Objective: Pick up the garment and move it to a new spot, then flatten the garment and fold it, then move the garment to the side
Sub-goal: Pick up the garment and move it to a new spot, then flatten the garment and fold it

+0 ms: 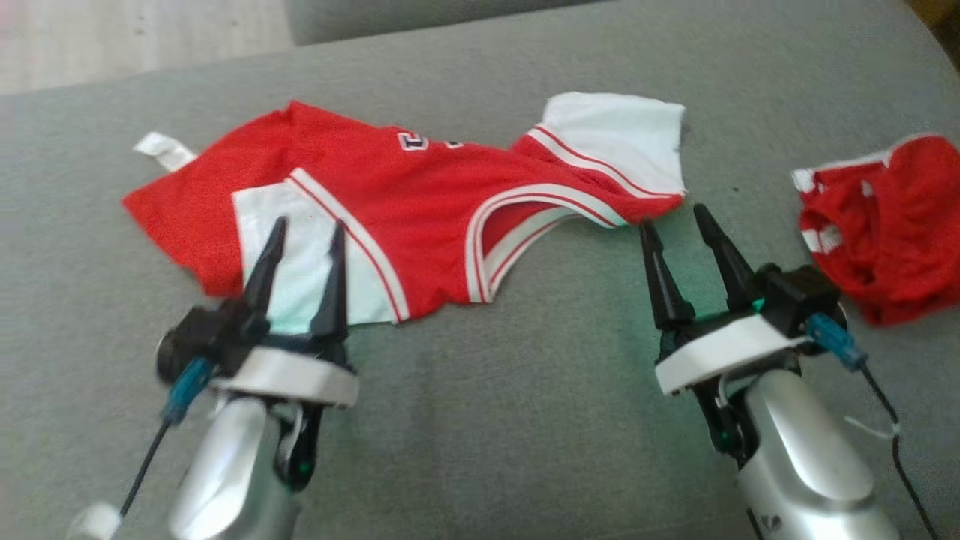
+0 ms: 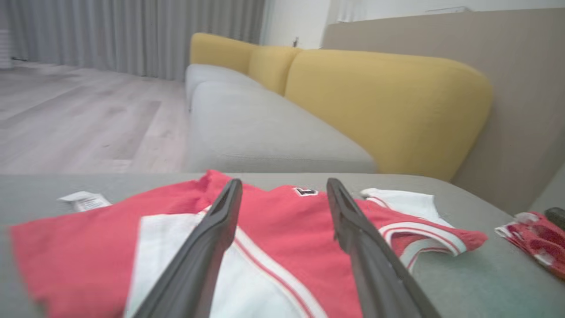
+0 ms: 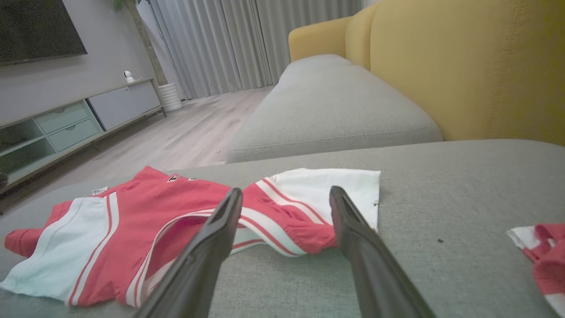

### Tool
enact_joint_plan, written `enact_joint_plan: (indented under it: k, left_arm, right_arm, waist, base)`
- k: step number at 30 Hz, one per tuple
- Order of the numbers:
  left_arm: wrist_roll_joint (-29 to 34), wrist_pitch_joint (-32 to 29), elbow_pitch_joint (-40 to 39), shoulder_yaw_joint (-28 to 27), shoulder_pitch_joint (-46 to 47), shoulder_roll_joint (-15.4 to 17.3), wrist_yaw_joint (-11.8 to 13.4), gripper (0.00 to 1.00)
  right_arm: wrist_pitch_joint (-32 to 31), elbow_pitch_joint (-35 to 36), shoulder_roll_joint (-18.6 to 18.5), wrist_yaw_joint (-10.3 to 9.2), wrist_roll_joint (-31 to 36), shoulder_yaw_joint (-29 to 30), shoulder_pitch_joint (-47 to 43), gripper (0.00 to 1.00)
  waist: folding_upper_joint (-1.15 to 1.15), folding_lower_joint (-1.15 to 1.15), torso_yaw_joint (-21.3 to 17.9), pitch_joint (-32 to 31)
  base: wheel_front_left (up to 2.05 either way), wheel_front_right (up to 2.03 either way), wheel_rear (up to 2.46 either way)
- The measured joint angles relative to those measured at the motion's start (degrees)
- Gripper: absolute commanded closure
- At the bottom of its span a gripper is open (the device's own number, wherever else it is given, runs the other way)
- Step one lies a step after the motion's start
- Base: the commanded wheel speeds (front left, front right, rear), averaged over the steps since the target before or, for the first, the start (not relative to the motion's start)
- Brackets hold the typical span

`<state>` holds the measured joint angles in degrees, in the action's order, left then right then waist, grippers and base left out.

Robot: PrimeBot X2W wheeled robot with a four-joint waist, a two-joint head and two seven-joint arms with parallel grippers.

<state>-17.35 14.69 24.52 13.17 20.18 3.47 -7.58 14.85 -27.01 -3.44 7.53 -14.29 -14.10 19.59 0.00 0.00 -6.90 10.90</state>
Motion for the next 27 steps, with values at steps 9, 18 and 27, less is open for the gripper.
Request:
enact_joint_plan:
  k: [9,18,27]
  left_arm:
    - [2.3,0.0,-4.1,-9.4,-11.2,-0.6,0.1,0.00]
    - [0.7,0.0,-6.4,-10.9,-20.6,-0.7,1.1,0.00]
    - [0.2,0.0,-7.1,-9.0,-20.0,-0.7,1.8,0.00]
  right_arm:
    - [0.0,-2.0,0.1,0.00,0.9,2.1,-4.3,0.00]
    - [0.0,-3.1,0.1,0.00,1.2,3.6,-8.4,0.00]
    - [-0.1,-4.8,0.1,0.00,-1.1,-5.1,-6.6,0.00]
  waist:
    - [0.00,-0.01,3.9,-4.4]
    - [0.00,-0.01,6.1,-8.3]
    - [0.00,0.01,7.3,-6.5]
  base:
    - [0.00,0.00,0.00]
    - [0.00,0.00,0.00]
    - [0.00,0.00,0.00]
